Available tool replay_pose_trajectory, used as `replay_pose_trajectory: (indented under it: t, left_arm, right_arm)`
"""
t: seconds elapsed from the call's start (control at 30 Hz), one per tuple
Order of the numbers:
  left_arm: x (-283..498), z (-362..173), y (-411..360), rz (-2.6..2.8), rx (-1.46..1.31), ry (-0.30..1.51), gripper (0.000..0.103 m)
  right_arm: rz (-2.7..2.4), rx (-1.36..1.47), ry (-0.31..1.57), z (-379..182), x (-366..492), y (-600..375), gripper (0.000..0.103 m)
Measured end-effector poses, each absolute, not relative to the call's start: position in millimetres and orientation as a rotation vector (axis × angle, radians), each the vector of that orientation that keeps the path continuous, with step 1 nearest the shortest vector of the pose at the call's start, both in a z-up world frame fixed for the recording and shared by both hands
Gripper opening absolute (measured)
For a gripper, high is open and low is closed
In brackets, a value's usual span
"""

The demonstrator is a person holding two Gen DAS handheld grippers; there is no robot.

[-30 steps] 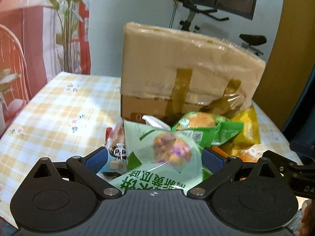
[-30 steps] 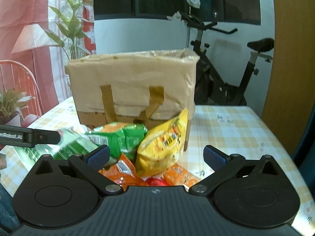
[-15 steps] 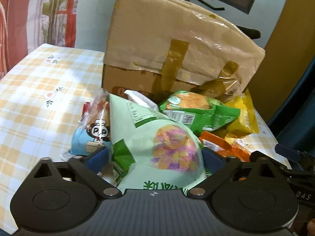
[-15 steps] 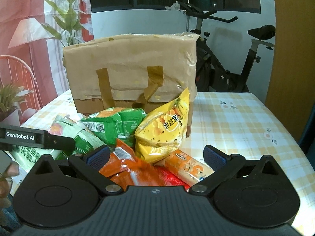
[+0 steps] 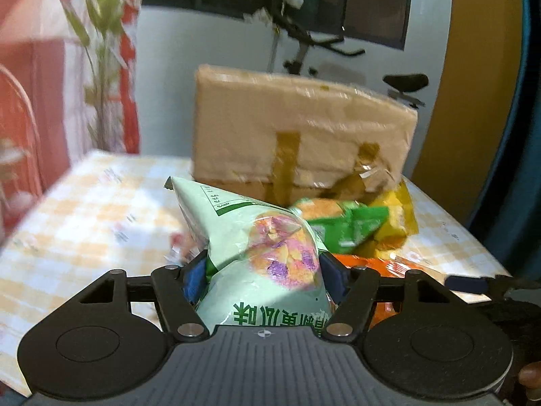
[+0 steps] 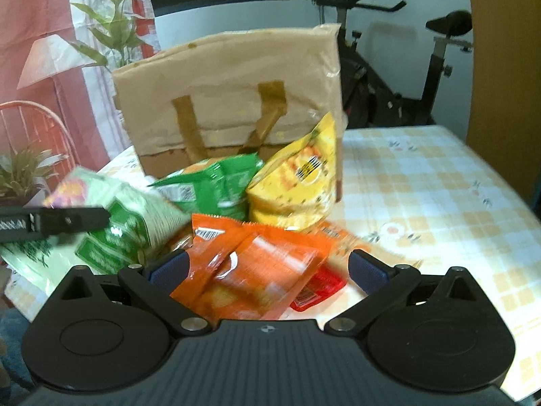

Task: Organize snacks
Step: 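Close the left tool on the pale green bag while the right tool grasps the orange chip bag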

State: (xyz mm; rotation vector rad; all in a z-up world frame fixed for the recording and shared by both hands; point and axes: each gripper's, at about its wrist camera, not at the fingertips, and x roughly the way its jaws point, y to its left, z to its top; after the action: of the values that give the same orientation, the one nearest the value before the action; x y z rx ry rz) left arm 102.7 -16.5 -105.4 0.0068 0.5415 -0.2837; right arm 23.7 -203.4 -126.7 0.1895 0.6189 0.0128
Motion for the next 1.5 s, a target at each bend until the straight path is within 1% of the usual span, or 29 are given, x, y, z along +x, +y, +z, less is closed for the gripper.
replay_pose_trajectory:
  t: [0.13, 0.3, 0.53, 0.63, 0.87, 1.1, 1.2, 1.37, 1.5]
  left_arm:
    - [100.8, -99.1, -13.8, -0.238, 0.015, 0.488, 0.07]
    - [104.6, -98.9, -9.8, -0.206, 0.0, 0.482, 0.07]
    - [99.7, -97.5, -1.6, -0.185, -0.027, 0.454, 0.07]
    - [99.5, -99.1, 0.9, -0.18, -0.036, 0.455, 0.07]
    - [103.2, -106.0, 4.1, -0.147, -0.033, 0.466, 0.07]
    - [102.3, -108.5, 6.6, -0.126, -0.026, 0.468, 0.07]
    - [101.0, -108.7, 6.1, -0.123, -0.02, 0.468, 0.07]
    - [99.8, -108.6, 3.7, -0.115, -0.01, 0.47, 0.07]
    - [99.1, -108.6, 4.6, -0.112, -0.007, 0.473, 0.07]
  right_arm:
    - [0.028, 0.2, 0.641, -132.1, 24.6, -197.1, 0.102]
    - [0.023, 0.223, 0.644, -134.1, 28.7, -195.0, 0.102]
    - [0.033, 0.281, 0.713, -140.9, 51.9, -192.2, 0.102]
    - [0.028, 0.26, 0.739, -146.5, 66.5, -187.3, 0.103]
    - [0.018, 0.16, 0.681, -157.5, 60.9, -170.1, 0.103]
    - [0.042, 0.171, 0.639, -165.3, 55.0, -178.1, 0.103]
    - [0.063, 0.167, 0.583, -168.8, 47.9, -176.5, 0.098]
    - [0.081, 0.163, 0.548, -163.7, 38.8, -179.5, 0.084]
    - [0.081, 0.152, 0.53, -161.3, 34.8, -179.0, 0.081]
